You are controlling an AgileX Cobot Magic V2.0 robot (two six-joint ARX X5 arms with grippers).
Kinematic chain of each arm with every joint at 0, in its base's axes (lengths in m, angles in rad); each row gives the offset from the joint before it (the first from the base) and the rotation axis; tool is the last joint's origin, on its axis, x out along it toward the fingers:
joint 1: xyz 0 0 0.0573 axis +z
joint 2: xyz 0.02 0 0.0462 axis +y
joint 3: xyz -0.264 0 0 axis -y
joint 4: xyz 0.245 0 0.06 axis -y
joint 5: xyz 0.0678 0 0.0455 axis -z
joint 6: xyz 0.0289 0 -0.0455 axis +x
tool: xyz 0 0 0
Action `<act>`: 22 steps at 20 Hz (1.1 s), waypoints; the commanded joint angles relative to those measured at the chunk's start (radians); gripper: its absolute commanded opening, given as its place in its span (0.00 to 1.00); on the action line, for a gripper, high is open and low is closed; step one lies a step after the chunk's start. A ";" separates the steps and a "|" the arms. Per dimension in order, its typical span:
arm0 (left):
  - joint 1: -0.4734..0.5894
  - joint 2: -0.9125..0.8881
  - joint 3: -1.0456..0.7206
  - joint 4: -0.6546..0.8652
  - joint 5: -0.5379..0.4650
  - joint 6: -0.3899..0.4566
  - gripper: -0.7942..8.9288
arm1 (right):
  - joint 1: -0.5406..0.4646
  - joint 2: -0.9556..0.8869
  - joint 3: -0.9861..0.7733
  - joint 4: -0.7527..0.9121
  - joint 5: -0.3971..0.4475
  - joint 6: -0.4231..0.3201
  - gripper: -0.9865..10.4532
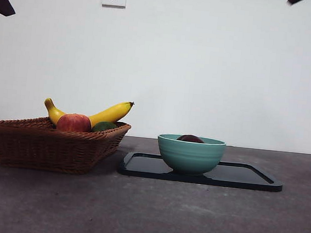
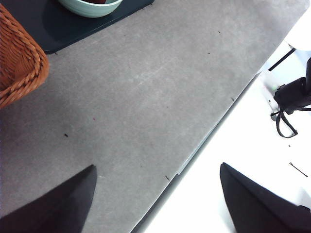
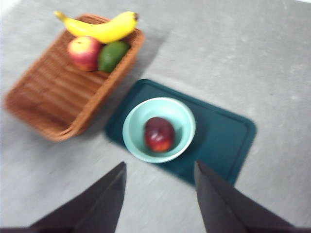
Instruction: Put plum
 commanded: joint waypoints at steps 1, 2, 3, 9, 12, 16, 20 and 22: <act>-0.004 0.006 0.010 0.008 0.003 0.013 0.50 | 0.016 -0.064 -0.059 -0.009 -0.039 -0.010 0.28; -0.004 0.006 0.010 0.008 0.003 0.013 0.50 | 0.019 -0.098 -0.098 -0.009 -0.049 -0.010 0.28; -0.004 0.006 0.010 0.008 0.003 0.013 0.50 | 0.023 -0.136 -0.153 -0.008 -0.058 -0.009 0.28; -0.004 0.006 0.010 0.007 0.003 0.013 0.50 | 0.072 -0.319 -0.417 -0.008 -0.152 -0.006 0.28; -0.004 0.006 0.010 0.008 0.003 0.013 0.50 | 0.084 -0.376 -0.489 -0.008 -0.160 0.010 0.28; -0.004 0.006 0.010 0.008 0.003 0.012 0.50 | 0.084 -0.393 -0.503 -0.006 -0.159 0.010 0.28; -0.004 0.006 0.010 0.007 0.003 0.012 0.50 | 0.084 -0.392 -0.503 -0.007 -0.159 0.010 0.28; -0.004 0.006 0.010 0.007 0.003 0.012 0.50 | 0.084 -0.392 -0.503 -0.007 -0.160 0.010 0.28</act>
